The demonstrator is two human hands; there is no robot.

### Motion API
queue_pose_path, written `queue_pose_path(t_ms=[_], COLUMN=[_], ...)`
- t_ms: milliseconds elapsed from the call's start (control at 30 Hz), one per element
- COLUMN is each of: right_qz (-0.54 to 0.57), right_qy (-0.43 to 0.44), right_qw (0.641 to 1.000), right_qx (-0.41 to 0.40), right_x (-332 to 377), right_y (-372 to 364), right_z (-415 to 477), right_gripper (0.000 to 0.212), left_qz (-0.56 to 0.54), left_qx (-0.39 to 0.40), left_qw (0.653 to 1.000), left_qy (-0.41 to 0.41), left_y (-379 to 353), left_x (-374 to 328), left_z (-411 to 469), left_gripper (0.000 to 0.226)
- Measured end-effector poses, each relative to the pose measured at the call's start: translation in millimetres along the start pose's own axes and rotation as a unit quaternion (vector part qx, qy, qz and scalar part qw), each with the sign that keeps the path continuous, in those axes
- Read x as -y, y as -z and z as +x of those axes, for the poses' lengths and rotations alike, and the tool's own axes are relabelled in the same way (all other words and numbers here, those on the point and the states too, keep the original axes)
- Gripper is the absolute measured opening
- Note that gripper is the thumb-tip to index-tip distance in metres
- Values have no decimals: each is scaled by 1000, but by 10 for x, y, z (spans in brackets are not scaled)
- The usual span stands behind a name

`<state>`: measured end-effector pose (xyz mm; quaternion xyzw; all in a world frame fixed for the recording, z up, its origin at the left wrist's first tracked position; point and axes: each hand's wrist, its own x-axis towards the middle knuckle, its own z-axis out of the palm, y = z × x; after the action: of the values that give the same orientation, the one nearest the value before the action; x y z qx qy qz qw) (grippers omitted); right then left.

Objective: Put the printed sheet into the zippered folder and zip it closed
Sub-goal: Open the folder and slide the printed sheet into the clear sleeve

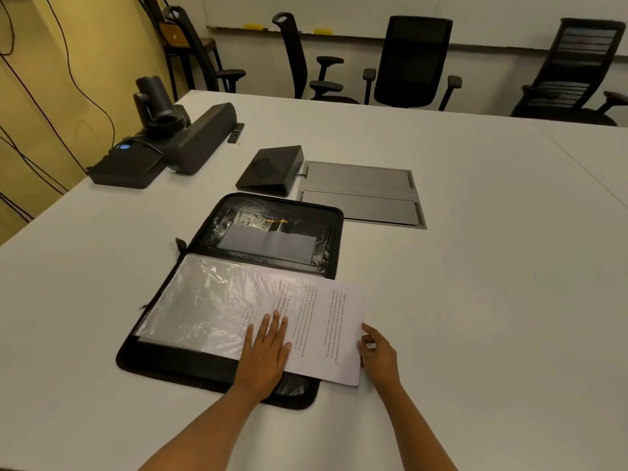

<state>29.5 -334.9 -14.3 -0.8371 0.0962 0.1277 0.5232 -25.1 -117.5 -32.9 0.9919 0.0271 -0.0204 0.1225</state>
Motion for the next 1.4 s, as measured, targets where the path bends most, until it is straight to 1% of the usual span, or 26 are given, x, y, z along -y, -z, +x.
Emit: queue_pose_path(t_ms=[67,133,200,267,467,533,633,667,733,767,967,1067,1200,1333,1400], right_qz=[-3,-1,2,8,17,18,16,15,13,10,-6,-2,7,22,10], right_qy=[-2,-9,-18,-26,-34,-34,-36,-36,-34,-32,-42,-32,-8,-17,-14], right_qw=[1000,1000,1000,1000,999,998,998,998,998,998,998,998,999,999,1000], right_qx=[12,13,3,-14,-34,-40,-46,-47,-47,-45,-46,-49,-46,-32,-21], right_x=[63,105,141,182,318,339,354,354,344,339,343,376,453,430,369], right_y=[-73,-110,-116,-128,-191,-203,-224,-233,-256,-268,-376,-420,-485,-511,-523], right_z=[-1,19,49,95,266,333,423,446,483,494,510,495,448,379,305], right_gripper=[40,40,40,39,38,37,37,36,36,36,37,36,35,37,41], left_qz=[-10,-16,-15,-26,-18,-8,10,17,29,25,30,29,32,25,13], left_qx=[-9,10,11,20,67,76,80,82,74,67,30,21,17,28,37], left_qw=[1000,1000,1000,999,997,996,995,994,994,994,996,996,996,995,994], left_qy=[-6,2,10,2,-25,-36,-64,-73,-81,-79,-84,-82,-85,-91,-103], left_y=[-35,-81,-81,-24,111,142,140,117,42,1,-137,-171,-189,-129,-82], left_x=[9,57,92,108,147,128,121,125,135,137,109,108,116,128,187], left_z=[8,57,128,222,673,807,942,966,982,974,901,904,893,881,842], left_gripper=[68,64,57,54,55,60,78,79,61,57,57,57,57,56,56])
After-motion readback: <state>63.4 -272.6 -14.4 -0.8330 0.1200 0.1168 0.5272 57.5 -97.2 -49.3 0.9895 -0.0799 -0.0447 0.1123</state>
